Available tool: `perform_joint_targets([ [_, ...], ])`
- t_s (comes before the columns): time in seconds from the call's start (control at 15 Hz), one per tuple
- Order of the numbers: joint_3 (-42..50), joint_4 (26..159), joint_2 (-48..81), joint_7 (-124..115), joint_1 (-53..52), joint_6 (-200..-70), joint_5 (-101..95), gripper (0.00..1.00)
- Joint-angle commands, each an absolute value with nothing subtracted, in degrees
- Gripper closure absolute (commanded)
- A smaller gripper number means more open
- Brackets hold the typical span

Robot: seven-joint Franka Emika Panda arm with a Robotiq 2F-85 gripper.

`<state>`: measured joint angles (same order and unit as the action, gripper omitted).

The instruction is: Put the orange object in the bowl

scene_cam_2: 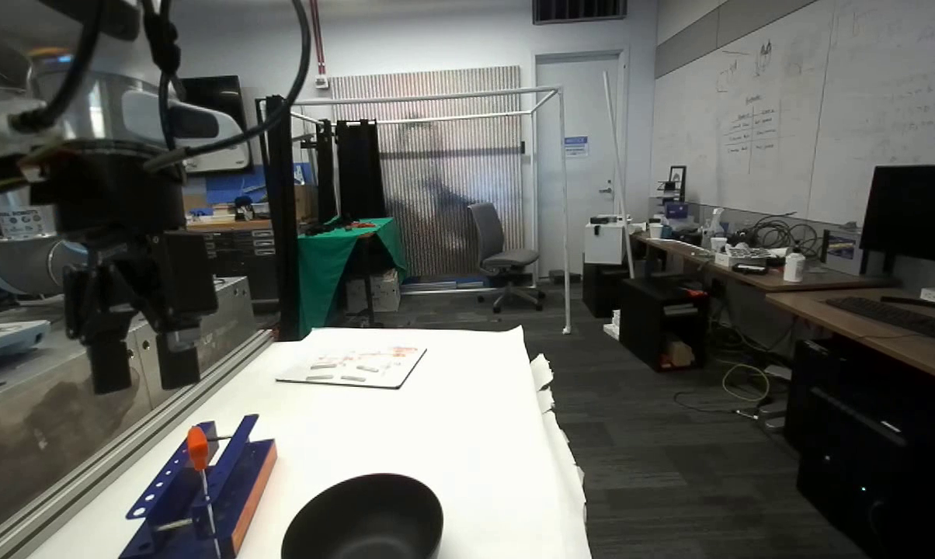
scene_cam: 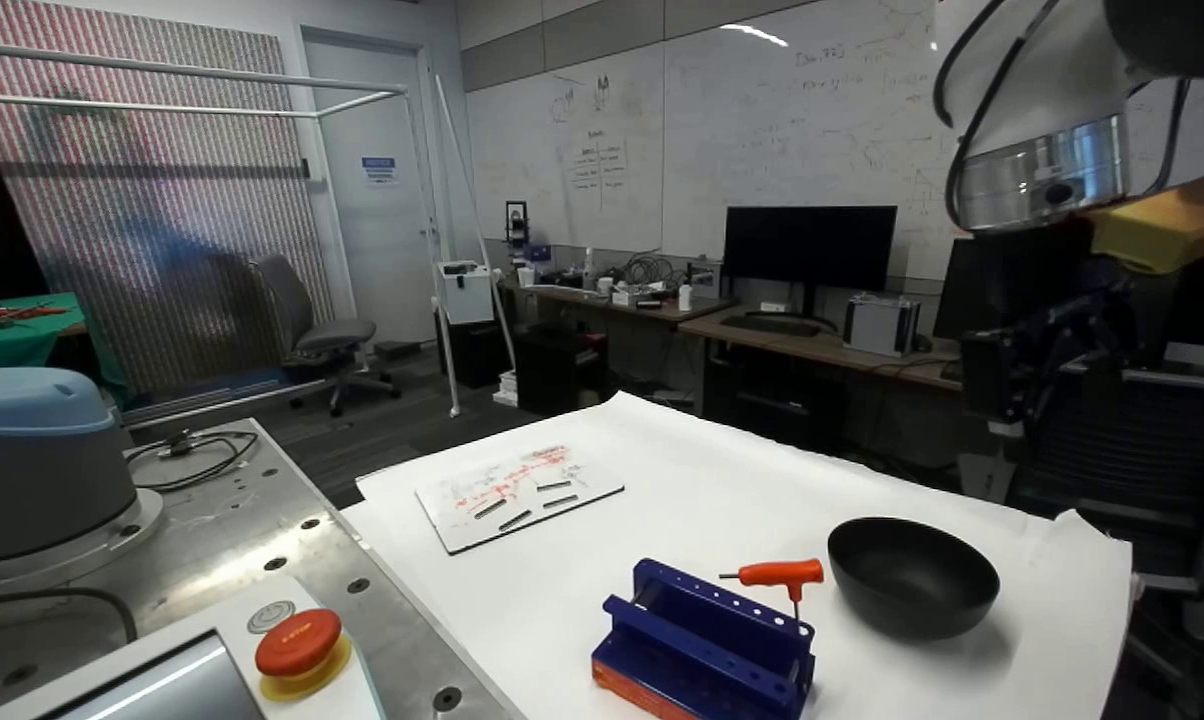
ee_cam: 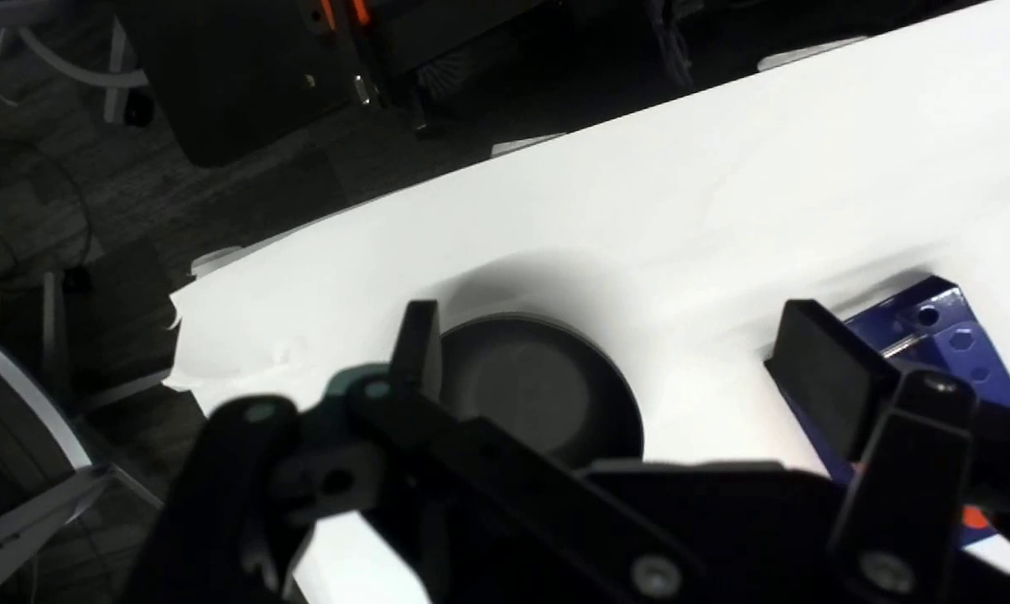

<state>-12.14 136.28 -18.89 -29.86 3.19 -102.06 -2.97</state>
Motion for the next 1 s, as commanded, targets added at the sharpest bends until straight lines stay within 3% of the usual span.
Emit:
perform_joint_targets([
  [0.0,-13.3,129.9,-10.5,-26.5,-0.8,-101.7,-7.9,0.0],
  [0.93,-12.4,113.1,15.6,3.5,-9.9,-111.3,-12.1,0.0],
])
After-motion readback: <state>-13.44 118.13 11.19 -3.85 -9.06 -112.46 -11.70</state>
